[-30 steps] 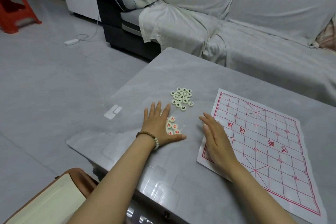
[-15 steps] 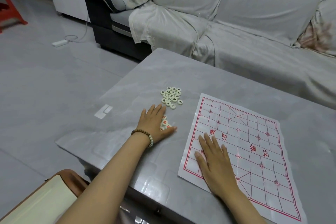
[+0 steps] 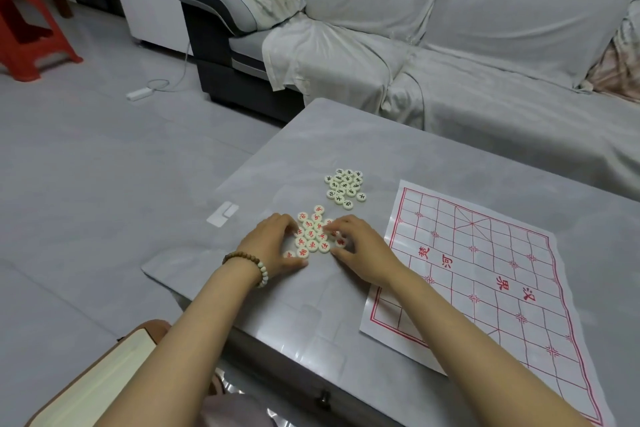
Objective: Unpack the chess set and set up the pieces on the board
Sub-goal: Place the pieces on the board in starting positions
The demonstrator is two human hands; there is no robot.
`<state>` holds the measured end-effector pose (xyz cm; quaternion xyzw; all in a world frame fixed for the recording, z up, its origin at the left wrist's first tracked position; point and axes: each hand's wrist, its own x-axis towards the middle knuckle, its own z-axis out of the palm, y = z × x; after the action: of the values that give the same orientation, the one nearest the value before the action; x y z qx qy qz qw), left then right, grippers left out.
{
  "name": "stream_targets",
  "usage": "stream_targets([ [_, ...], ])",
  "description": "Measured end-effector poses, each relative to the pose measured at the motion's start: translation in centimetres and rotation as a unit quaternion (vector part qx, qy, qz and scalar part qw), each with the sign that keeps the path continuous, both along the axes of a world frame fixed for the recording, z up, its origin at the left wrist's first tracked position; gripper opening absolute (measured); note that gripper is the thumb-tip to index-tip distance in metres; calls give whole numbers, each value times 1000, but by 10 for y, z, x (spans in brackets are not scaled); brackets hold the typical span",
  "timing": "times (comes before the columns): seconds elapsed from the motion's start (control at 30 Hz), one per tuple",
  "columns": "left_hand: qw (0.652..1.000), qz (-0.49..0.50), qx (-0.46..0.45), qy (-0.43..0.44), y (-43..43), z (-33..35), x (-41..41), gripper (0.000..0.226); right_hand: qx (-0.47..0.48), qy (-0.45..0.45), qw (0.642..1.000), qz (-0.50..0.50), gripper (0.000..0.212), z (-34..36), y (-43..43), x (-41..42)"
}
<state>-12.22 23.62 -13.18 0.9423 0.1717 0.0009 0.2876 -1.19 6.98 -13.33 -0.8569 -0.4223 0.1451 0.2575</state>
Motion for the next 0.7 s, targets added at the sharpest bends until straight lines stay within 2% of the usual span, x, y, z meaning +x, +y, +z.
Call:
stream_targets([
  [0.23, 999, -7, -26, -26, 0, -4, -9, 25, 56, 32, 998, -16, 23, -6, -9, 0],
  [0.4, 998, -23, 6, -63, -7, -9, -16, 22, 67, 31, 997, -29, 20, -9, -12, -3],
  [0.7, 996, -26, -11, -81, -14, -13, -16, 18, 112, 39, 992, -43, 13, -8, -38, -21],
])
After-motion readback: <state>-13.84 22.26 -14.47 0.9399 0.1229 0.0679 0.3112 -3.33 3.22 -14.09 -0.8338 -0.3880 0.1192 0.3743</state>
